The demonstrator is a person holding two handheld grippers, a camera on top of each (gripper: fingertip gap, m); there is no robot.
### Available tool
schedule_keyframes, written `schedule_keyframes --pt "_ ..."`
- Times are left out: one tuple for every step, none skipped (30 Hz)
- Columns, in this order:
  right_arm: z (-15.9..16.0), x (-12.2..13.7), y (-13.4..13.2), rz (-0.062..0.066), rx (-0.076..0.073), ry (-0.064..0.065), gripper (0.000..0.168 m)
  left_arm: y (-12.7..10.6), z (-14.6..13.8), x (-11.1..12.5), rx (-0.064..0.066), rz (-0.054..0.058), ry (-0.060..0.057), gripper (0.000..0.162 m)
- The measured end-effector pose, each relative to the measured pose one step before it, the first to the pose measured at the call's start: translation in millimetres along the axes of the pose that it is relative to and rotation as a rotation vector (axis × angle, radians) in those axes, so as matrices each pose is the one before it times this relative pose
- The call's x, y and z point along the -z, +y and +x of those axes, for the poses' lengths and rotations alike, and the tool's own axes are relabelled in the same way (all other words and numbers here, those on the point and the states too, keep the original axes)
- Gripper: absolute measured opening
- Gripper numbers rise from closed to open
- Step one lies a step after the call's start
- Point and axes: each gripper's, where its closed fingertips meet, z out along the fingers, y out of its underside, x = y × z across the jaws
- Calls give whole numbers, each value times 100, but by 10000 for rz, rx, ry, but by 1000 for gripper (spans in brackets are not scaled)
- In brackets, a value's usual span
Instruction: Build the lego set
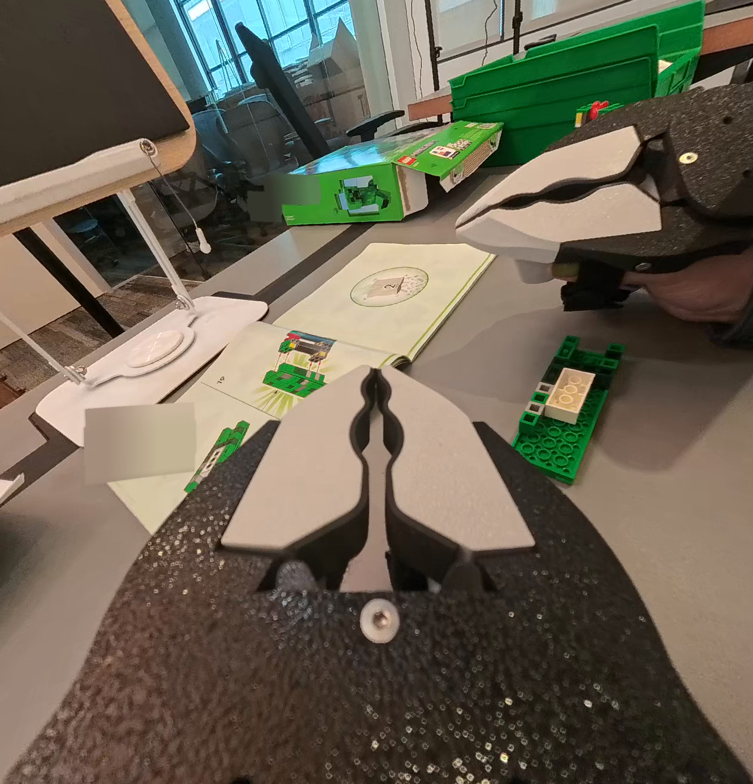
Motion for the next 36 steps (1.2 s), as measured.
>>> schedule_keyframes --pt "0 -7 10 -4 -3 -5 0 5 4 -6 -4 -5 4 0" --pt "-18 -6 7 -6 -7 -10 0 11 14 2 -3 -3 3 0" --pt "-9 -7 5 -4 -1 -7 0 0 1 0 -1 0 1 0" --pt "-4 1 10 -1 5 -2 0 -1 5 -1 1 1 3 0" --pt "-18 -10 -5 0 4 -9 0 0 5 0 2 0 3 0" --pt "-17 -5 9 -7 -1 -13 0 12 1 8 0 0 0 0" --pt "-7 -5 9 -7 0 -6 0 0 0 0 -1 0 0 0" --pt "-13 1 -4 -1 1 -4 0 2 2 1 -2 -1 2 0" --pt "-10 -2 -3 3 -1 -7 0 -1 14 -6 -1 -3 3 0" --pt "1 -7 11 -5 -2 -5 0 2 1 1 -3 -2 2 0" --pt "-4 -6 6 -5 0 -3 0 10 2 -1 -3 0 1 0" --pt "-15 -9 1 -1 -1 -11 0 0 13 3 -2 -2 3 0" --pt "-18 -13 13 -10 -3 -13 0 2 6 -7 0 -3 4 0" --pt "-22 -12 24 -12 -3 -12 0 4 4 2 -1 -3 4 0" --pt "-21 -12 13 -11 -5 -14 0 13 5 0 -2 -3 3 0" --pt "-14 -13 13 -10 -3 -9 0 0 3 -8 -4 -2 3 0" --pt "0 -1 -1 1 4 -2 0 1 10 3 -3 -2 2 0" --pt "6 5 -9 7 3 3 0 5 -8 0 -1 -2 2 0" --pt "-9 -2 -4 3 -3 -5 0 0 3 0 1 0 1 0" --pt "-6 -4 1 -8 -5 -6 0 -3 3 -1 2 2 1 0" --pt "0 -6 21 -6 0 -3 0 0 -9 -3 2 1 0 0" --pt "-4 5 -23 7 2 -2 0 1 1 1 0 -1 1 0" --pt "-13 -5 -14 7 3 -5 0 1 4 -8 -2 -3 3 0" --pt "-8 -4 20 -9 3 -4 0 12 5 -9 -4 -4 3 0" --pt "-7 -13 13 -10 0 -6 0 -1 8 -6 -5 -3 1 0" --pt "-15 1 3 -2 -4 -10 0 -1 -3 -9 -4 -1 -1 0" --pt "-11 -11 -2 1 -2 -7 0 0 -1 0 0 0 -1 0" --pt "-17 1 6 -2 2 -4 0 -8 -11 0 3 0 -1 0" --pt "-6 -7 5 -4 2 -6 0 -3 3 -10 3 1 0 0" --pt "-12 1 -4 -1 3 -4 0 4 -8 0 0 -2 1 0" --pt "-11 -1 8 0 3 -6 0 -3 14 -13 -12 -4 1 0" --pt "-10 -5 4 -7 2 -2 0 -7 48 -14 -50 -5 0 0" --pt "-7 -3 -24 4 4 2 0 -53 160 -12 -128 -9 10 0" --pt "-24 15 -50 21 6 -5 0 -150 271 -7 -254 1 -3 0" --pt "-56 18 -82 30 26 -14 0 -307 388 39 -363 35 -31 0" --pt "-60 26 -70 18 63 -3 0 -447 539 87 -371 71 -17 0"
